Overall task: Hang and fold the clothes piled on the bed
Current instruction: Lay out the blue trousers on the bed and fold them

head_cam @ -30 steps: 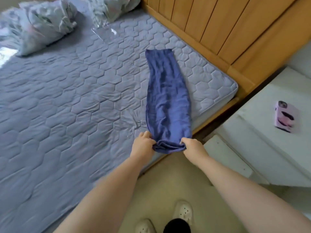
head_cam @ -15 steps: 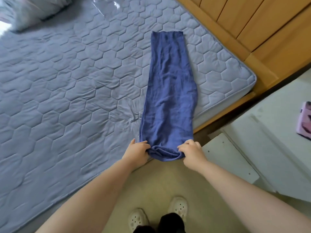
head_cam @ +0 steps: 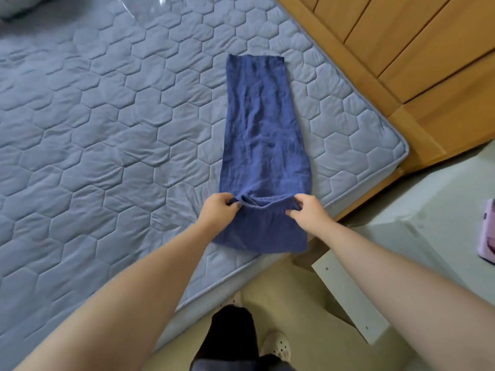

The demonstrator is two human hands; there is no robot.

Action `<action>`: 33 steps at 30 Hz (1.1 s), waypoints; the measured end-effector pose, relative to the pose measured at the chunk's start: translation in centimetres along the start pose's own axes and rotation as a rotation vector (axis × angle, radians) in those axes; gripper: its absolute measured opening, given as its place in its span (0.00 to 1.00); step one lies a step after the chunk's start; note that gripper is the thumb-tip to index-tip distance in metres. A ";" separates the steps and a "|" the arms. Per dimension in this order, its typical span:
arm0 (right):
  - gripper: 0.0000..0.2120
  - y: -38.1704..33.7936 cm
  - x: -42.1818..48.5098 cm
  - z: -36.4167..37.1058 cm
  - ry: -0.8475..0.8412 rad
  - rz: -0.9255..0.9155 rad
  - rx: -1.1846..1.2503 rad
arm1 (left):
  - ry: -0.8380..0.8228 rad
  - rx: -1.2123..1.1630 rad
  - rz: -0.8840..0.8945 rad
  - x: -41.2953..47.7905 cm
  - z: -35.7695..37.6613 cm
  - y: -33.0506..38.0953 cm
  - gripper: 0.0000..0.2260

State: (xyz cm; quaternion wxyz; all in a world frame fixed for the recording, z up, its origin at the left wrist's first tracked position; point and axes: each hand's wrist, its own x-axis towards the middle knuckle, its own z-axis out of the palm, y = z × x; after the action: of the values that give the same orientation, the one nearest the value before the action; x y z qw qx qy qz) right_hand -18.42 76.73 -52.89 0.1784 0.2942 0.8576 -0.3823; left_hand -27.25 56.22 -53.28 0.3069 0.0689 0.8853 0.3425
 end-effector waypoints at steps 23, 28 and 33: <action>0.30 5.7 7.2 3.6 0.118 -0.084 -0.903 | -0.179 0.956 0.359 7.2 5.9 -5.6 0.29; 0.34 6.1 2.9 3.9 0.097 -0.516 -0.842 | -0.142 0.865 0.647 3.4 5.7 -6.0 0.36; 0.42 7.3 0.9 6.7 -0.169 -0.517 -0.984 | -0.287 1.128 0.609 1.7 6.6 -6.7 0.38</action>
State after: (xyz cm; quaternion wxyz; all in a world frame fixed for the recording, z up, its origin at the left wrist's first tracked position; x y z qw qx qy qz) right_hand -13.84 75.91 -61.69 0.2633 -0.0750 0.9617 0.0093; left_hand -24.16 55.45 -62.28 0.2282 0.5117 0.8202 -0.1153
